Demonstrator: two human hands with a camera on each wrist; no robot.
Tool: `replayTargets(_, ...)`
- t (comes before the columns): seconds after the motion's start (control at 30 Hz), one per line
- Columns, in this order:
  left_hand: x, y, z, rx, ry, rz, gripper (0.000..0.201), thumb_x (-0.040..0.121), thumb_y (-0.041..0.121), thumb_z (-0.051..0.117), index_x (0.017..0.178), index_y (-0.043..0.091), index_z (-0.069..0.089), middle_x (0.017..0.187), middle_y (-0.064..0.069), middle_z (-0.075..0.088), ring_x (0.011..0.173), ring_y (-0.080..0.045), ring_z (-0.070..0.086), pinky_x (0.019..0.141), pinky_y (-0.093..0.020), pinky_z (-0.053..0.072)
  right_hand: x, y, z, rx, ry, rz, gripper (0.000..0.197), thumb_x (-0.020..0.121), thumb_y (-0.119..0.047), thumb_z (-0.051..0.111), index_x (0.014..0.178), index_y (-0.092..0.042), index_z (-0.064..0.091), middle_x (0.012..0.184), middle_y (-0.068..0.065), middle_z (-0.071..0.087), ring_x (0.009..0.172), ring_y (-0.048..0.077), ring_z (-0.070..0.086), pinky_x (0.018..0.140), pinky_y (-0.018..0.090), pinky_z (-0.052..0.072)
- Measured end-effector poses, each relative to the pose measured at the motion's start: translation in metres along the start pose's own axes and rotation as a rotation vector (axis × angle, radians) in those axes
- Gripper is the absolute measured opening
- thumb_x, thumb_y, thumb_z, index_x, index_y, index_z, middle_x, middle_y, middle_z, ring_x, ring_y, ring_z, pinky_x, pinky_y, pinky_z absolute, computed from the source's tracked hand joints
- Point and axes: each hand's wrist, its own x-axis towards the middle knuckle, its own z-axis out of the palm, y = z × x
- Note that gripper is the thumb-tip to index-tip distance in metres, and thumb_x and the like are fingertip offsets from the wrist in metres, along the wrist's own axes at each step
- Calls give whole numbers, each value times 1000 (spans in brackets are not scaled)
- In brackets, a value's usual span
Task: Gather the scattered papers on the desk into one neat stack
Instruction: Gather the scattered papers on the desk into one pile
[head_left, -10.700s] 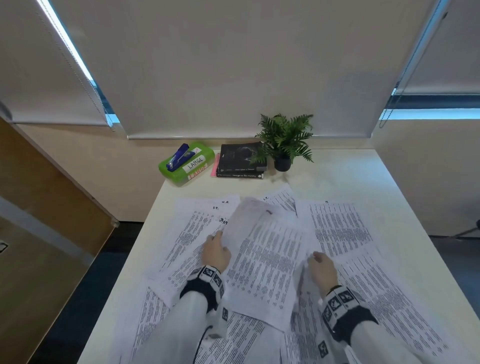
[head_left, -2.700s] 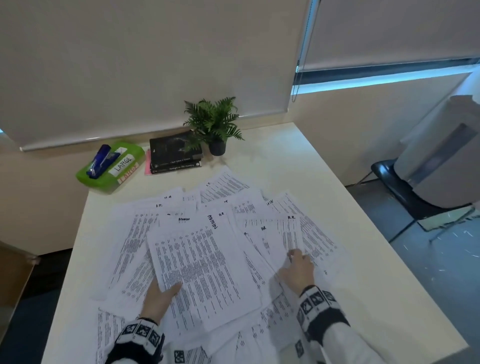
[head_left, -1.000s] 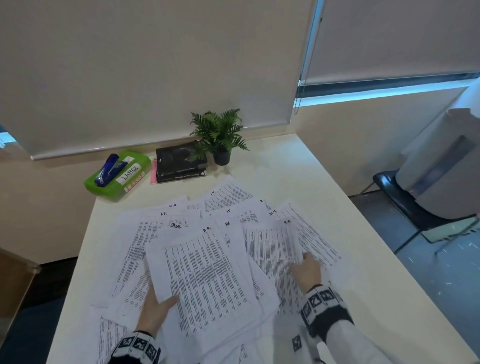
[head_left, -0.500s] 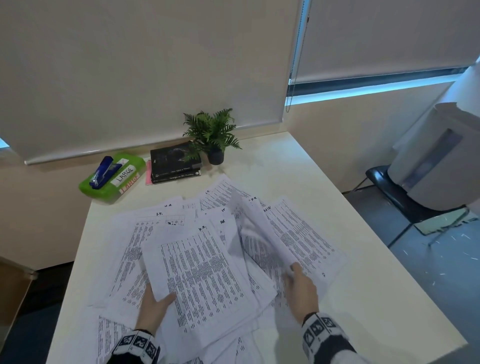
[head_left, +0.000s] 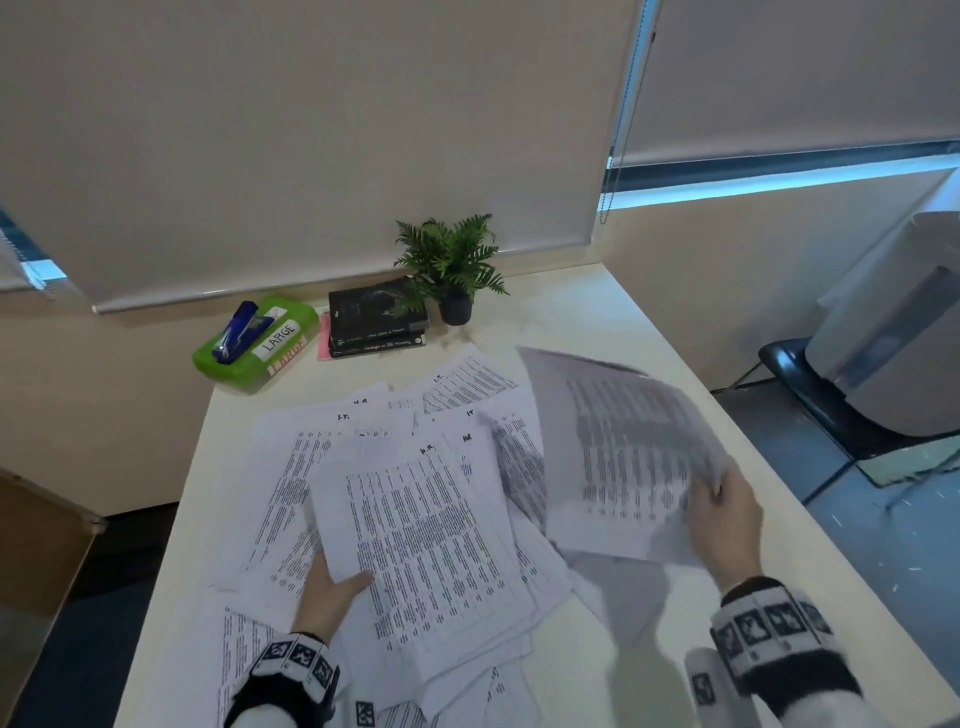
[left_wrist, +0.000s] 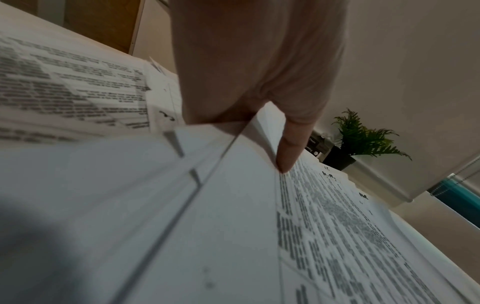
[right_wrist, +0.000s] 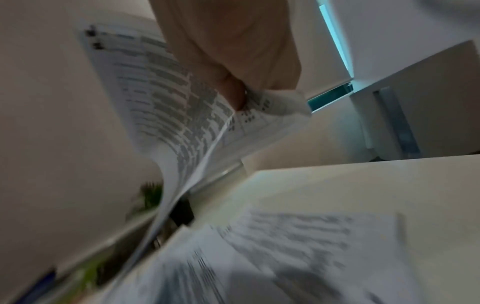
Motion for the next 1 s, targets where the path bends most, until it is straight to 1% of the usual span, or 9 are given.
replayTargets(0.1, -1, 7, 5, -6, 29, 15, 65, 87, 13, 65, 143, 13, 33, 141, -14, 47, 126, -30, 47, 103, -43, 37, 36, -27, -2, 239, -124, 37, 25, 90, 1, 45, 69, -12, 46, 64, 5, 45, 67, 20, 44, 53, 28, 34)
replayTargets(0.27, -1, 21, 10, -168, 28, -44, 69, 91, 64, 15, 150, 30, 8, 159, 3, 8, 146, -20, 10, 117, -47, 9, 38, -32, 91, 167, -639, 120, 21, 88, -1, 50, 108, -2, 57, 96, 12, 65, 87, 27, 63, 74, 39, 55)
replayTargets(0.37, 7, 17, 7, -239, 2, -77, 86, 78, 79, 15, 150, 33, 9, 159, 2, 12, 146, -21, 13, 116, -49, 11, 4, -19, 145, 87, -857, 206, 30, 89, -6, 54, 118, -3, 54, 109, 12, 64, 97, 28, 63, 84, 40, 55)
replayTargets(0.43, 12, 11, 8, -211, 12, -106, 83, 83, 70, 39, 150, 28, 15, 158, 0, 18, 145, -23, 18, 116, -50, 13, -9, -10, 158, 21, -914, 199, 42, 88, -19, 59, 127, -9, 49, 124, 12, 58, 106, 25, 59, 88, 36, 53)
replayTargets(0.5, 16, 2, 10, -106, 35, -75, 85, 80, 45, 67, 148, 19, 22, 152, -8, 32, 138, -30, 34, 113, -53, 24, 4, 0, 153, -229, -688, 95, 45, 87, -34, 58, 128, -19, 47, 131, 9, 48, 113, 23, 51, 94, 37, 48)
replayTargets(0.6, 19, -7, 11, -24, 62, -79, 73, 84, 7, 65, 145, 12, 25, 144, -15, 42, 129, -34, 44, 110, -52, 31, 38, 9, 132, -538, -409, 119, 49, 90, -32, 52, 135, -20, 38, 141, 11, 36, 128, 28, 37, 104, 47, 34)
replayTargets(0.8, 24, -11, 11, -9, 75, -93, 75, 84, 5, 65, 146, 15, 24, 145, -13, 42, 130, -33, 43, 110, -53, 30, 67, 1, 141, -215, -701, 367, 67, 88, -18, 60, 141, 0, 25, 141, 21, 39, 128, 34, 42, 103, 41, 39)
replayTargets(0.9, 24, -11, 11, -29, 83, -101, 76, 84, 4, 65, 146, 17, 24, 144, -13, 43, 129, -32, 44, 111, -53, 30, 62, -6, 146, -381, -824, 165, 36, 91, -11, 53, 125, -2, 44, 101, 9, 58, 96, 24, 58, 88, 31, 52)
replayTargets(1.0, 23, -10, 11, -35, 83, -98, 76, 84, 3, 65, 146, 16, 24, 145, -12, 42, 130, -32, 43, 111, -53, 30, 53, -5, 136, -390, -641, -47, 28, 93, -10, 48, 120, -6, 52, 81, -2, 55, 60, 9, 52, 53, 22, 49)
